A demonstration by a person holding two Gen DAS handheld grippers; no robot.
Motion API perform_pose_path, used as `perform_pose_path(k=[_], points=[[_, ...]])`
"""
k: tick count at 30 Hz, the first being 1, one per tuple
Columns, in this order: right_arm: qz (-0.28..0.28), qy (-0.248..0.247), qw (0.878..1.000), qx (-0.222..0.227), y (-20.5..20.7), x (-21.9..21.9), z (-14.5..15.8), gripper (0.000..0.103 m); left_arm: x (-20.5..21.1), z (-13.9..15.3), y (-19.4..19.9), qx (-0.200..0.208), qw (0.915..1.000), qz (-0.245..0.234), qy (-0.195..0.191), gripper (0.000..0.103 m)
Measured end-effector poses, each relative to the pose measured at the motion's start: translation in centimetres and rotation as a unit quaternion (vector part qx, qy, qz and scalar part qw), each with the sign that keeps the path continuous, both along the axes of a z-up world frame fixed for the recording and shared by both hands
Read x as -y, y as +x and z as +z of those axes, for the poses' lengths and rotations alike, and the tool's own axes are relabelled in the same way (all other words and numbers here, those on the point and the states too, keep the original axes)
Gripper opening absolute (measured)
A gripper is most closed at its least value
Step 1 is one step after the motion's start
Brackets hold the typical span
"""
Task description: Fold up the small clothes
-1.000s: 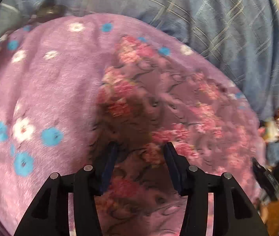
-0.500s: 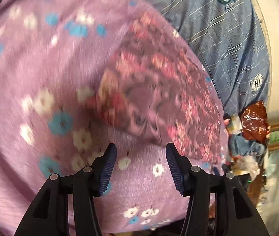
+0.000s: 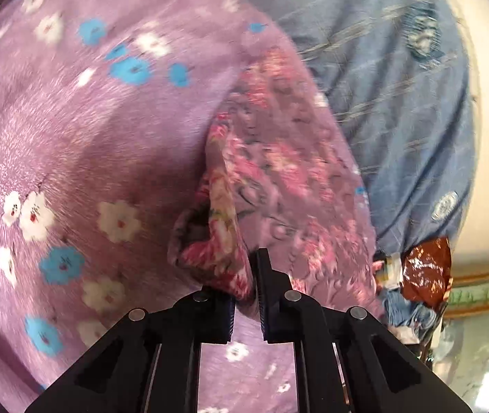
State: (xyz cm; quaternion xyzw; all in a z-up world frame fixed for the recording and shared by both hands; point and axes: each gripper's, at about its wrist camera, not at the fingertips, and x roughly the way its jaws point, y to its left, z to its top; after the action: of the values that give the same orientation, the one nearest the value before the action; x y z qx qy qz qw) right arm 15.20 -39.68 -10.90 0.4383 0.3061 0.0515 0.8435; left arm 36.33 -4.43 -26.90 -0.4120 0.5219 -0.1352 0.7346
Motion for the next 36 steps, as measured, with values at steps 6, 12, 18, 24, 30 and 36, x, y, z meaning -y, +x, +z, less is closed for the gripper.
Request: perform_pose_path(k=[6, 12, 18, 24, 30, 36], points=[[-0.006, -0.086, 0.996, -0.038, -0.1, 1.3, -0.8, 0.005, -0.2, -2.8, -1.5, -0.041, 0.9983, -0.019, 0.037, 0.009], [-0.043, -0.064, 0.994, -0.083, -1.7, 1.4, -3.6, 0.02, -2.9, -2.4, -1.7, -0.032, 0.9987, -0.038, 0.01, 0.012], [-0.105, -0.105, 0.989, -0.025, -4.5, 0.4, 1.7, 0.046, -4.7, 1.9, -3.3, 0.028, 0.998, -0.053, 0.021, 0.041], [0.077, -0.22, 0.972, -0.035, -1.3, -12.1, 2.8, 0.053, -8.3, 2.7, -4.8, 0.026, 0.9989, -0.037, -0.015, 0.043], [0.252, -0.321, 0.912, -0.028, 0.6, -27.7, -0.1, 0.055, -10.8, 1.5, -2.2, -0.017, 0.9991, -0.033, -0.019, 0.043], [0.328, -0.413, 0.849, 0.001, 0.5, -37.4, -1.8, 0.065, -10.7, 1.7, 2.9, -0.036, 0.9975, -0.061, -0.001, 0.044]])
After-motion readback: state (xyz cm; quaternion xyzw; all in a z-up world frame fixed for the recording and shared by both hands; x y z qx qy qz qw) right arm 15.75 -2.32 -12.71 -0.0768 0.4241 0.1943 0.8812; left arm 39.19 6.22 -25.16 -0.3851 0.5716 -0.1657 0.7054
